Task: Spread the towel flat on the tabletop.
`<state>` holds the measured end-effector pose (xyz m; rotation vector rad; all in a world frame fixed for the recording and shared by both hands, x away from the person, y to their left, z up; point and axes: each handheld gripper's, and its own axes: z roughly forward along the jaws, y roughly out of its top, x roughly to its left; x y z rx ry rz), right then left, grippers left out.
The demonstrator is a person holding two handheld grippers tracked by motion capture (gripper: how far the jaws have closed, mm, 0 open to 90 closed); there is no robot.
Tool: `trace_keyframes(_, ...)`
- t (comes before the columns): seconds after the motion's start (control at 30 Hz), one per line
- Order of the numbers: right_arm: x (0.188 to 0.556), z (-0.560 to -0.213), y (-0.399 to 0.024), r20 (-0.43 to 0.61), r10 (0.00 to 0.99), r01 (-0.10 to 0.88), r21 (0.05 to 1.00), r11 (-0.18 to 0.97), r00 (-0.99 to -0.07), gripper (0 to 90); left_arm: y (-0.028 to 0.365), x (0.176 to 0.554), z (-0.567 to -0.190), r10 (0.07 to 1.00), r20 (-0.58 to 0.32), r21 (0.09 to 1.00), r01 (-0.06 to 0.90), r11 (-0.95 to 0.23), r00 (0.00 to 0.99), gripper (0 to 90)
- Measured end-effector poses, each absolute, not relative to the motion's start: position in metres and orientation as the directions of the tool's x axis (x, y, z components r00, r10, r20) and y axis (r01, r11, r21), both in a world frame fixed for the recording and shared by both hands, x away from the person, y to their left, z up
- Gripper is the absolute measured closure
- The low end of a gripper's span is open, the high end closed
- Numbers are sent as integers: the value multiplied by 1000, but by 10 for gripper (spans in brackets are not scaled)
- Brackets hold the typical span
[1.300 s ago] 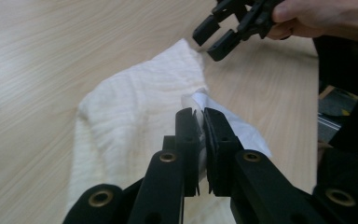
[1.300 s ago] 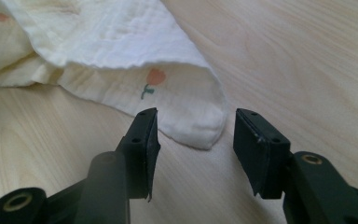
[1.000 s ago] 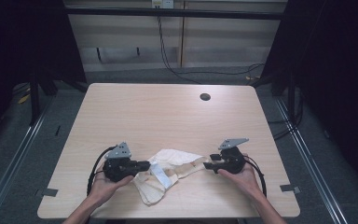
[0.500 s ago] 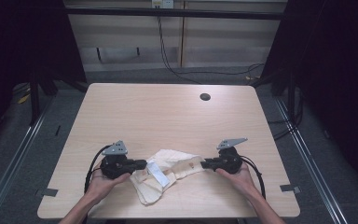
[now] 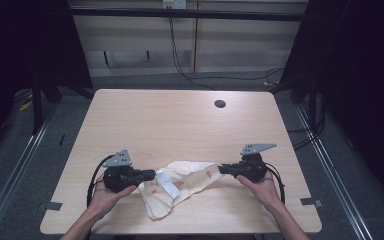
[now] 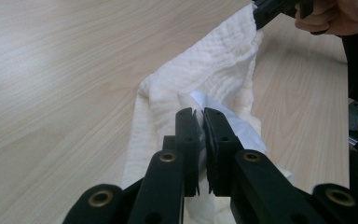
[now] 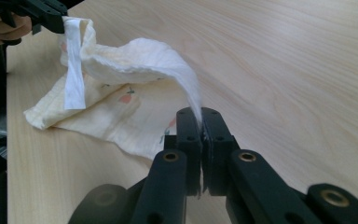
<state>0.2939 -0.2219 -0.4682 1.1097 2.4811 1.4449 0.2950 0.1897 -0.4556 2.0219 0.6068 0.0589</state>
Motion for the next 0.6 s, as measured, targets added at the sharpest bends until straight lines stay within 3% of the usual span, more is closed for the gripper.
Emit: trace_keyframes(0.6, 294, -394, -231, 229, 555, 434, 859, 271, -800, 880, 192, 304, -398, 449, -137, 896, 304, -325, 883, 858)
